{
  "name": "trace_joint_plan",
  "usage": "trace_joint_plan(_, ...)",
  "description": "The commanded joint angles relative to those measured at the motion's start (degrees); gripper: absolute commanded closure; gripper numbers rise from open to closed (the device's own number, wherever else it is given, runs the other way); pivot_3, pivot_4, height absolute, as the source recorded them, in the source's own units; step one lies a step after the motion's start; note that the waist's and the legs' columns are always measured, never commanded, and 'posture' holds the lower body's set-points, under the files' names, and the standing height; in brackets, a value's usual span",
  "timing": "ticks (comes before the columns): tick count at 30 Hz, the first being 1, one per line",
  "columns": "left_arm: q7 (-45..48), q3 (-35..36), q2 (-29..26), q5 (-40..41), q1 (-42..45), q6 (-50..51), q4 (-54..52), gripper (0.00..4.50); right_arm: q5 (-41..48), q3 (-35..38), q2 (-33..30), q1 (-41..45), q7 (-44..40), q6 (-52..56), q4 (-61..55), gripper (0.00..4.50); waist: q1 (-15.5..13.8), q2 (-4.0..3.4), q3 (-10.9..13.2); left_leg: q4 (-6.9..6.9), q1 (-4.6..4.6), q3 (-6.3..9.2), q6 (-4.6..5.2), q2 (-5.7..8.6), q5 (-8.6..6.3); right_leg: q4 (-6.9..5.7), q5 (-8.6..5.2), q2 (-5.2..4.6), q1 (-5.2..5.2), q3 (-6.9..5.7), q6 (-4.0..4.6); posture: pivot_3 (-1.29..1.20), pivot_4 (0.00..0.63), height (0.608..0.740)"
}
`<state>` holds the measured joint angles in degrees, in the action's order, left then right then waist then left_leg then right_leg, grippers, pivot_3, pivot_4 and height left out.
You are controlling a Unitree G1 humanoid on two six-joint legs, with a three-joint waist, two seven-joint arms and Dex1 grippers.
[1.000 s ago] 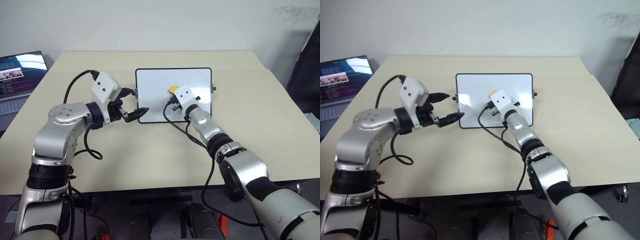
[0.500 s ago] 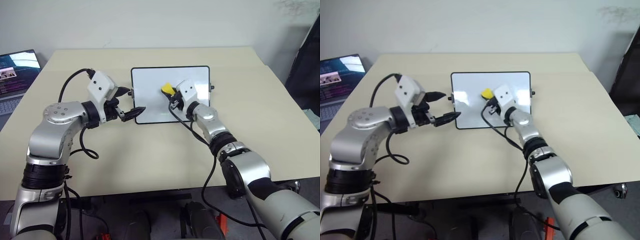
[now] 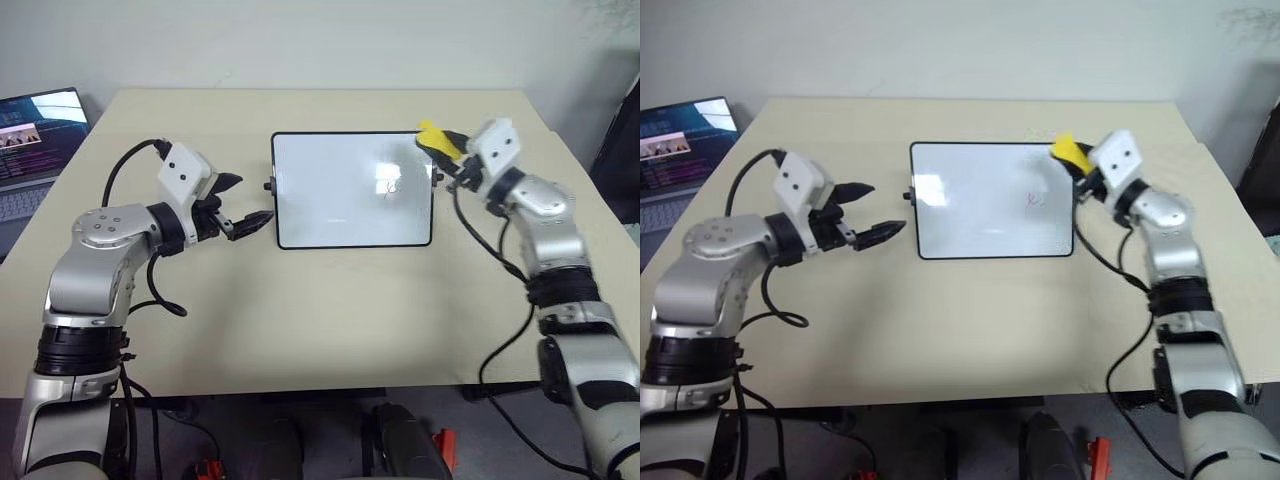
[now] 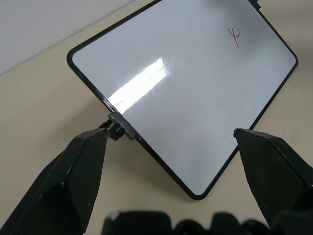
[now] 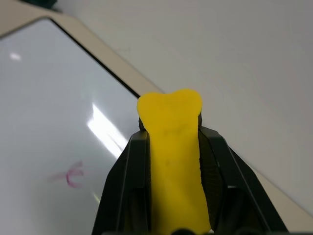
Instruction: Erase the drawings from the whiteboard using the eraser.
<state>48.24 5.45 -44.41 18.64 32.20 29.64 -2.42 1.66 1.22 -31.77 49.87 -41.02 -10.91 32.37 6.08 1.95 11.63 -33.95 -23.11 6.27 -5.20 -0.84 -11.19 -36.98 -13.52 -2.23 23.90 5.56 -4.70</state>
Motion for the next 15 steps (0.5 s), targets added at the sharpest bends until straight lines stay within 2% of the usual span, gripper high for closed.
trace_joint_plan(1, 0.54, 1.69, -1.5, 0.09, 0.63, -1.2, -1.31, 0.0, 2.16, 1.44, -4.17, -1.32, -4.41, 2.96, -4.34, 3.53, 0.02, 0.0, 0.0, 0.0, 0.03, -0.04, 0.0, 0.0, 0.0, -0.01, 0.0, 0.0, 0.0, 0.03, 0.0, 0.0, 0.15, 0.74)
trace_joint_plan(6, 1.04, 1.63, -1.74, 0.78, 0.56, -0.76, -2.16, 0.0, 3.8, 2.35, -7.48, -1.26, -6.33, 6.64, -5.38, 3.53, -0.02, 0.0, 0.0, -0.05, 0.07, -0.06, 0.0, 0.0, 0.01, 0.01, -0.01, 0.0, -0.09, 0.04, -0.01, 0.0, 0.15, 0.74)
trace_joint_plan(15, 2.31, 1.17, -1.96, 1.13, 0.84, -0.33, -2.63, 0.0, 5.09, 2.16, -8.52, -2.4, -8.1, 10.0, -7.99, 3.53, -0.12, 0.0, 0.0, -0.06, 0.08, -0.06, 0.0, 0.0, 0.01, 0.0, -0.01, 0.0, -0.11, 0.03, -0.01, 0.0, 0.15, 0.74)
